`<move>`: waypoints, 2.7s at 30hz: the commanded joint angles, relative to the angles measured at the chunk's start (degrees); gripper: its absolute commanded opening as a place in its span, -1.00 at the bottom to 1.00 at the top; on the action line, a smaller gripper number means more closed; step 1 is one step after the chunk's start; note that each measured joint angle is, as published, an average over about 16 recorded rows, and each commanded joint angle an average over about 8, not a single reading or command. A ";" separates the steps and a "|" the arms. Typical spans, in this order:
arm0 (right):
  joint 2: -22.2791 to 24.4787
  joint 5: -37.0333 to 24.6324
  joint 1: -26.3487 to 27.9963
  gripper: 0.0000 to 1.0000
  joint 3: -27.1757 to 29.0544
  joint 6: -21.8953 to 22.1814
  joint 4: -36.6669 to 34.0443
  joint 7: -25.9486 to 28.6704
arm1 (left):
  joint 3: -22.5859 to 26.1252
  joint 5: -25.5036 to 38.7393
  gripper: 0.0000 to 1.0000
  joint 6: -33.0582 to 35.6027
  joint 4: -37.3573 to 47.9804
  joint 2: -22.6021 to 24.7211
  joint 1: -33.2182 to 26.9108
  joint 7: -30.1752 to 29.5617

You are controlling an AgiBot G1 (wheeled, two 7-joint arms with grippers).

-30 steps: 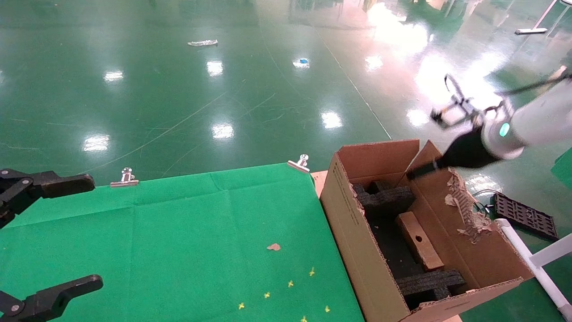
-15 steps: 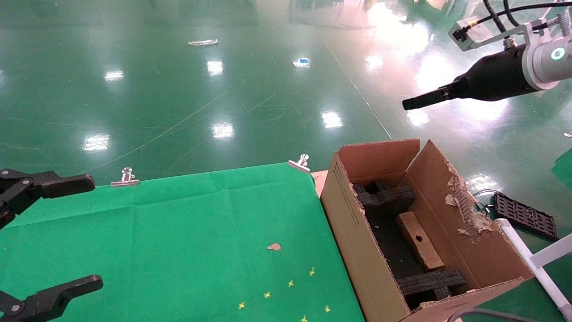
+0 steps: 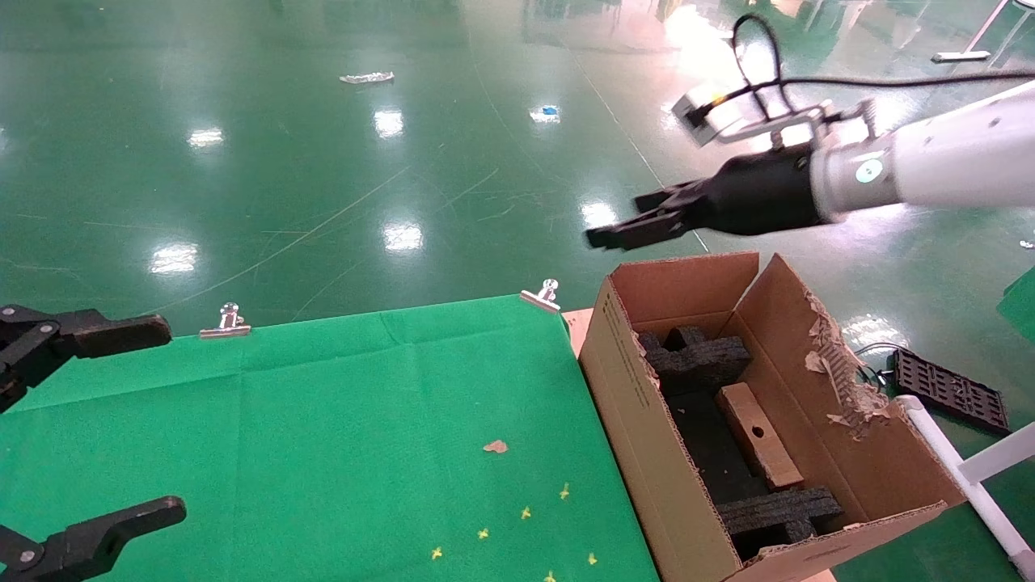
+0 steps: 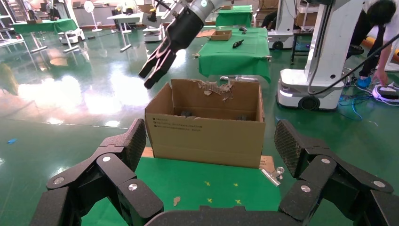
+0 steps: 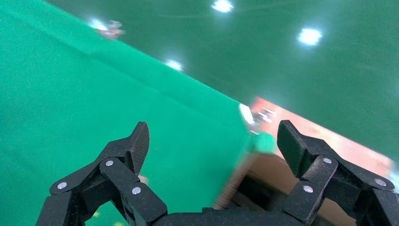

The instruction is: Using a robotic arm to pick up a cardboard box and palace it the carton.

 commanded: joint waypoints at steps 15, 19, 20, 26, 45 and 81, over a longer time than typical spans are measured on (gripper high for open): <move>2.88 6.69 -17.61 1.00 19.85 -4.63 17.47 -6.17 | 0.05 -0.03 1.00 -0.02 0.00 -0.02 -0.01 0.02; 3.60 8.36 -22.03 1.00 24.83 -5.79 21.85 -7.72 | 0.06 -0.04 1.00 -0.02 0.00 -0.02 -0.02 0.03; 3.78 8.77 -23.11 1.00 26.04 -6.07 22.91 -8.09 | 0.06 -0.04 1.00 -0.02 0.00 -0.02 -0.02 0.03; 4.86 11.28 -29.71 1.00 33.48 -7.80 29.46 -10.40 | 0.08 -0.05 1.00 -0.03 0.00 -0.03 -0.02 0.04; 8.00 18.64 -49.14 1.00 55.30 -12.90 48.66 -17.11 | 0.12 -0.09 1.00 -0.06 0.01 -0.05 -0.02 0.07; 7.96 18.43 -48.53 1.00 54.68 -12.74 48.08 -16.98 | 0.13 -0.11 1.00 -0.07 0.02 -0.06 -0.01 0.07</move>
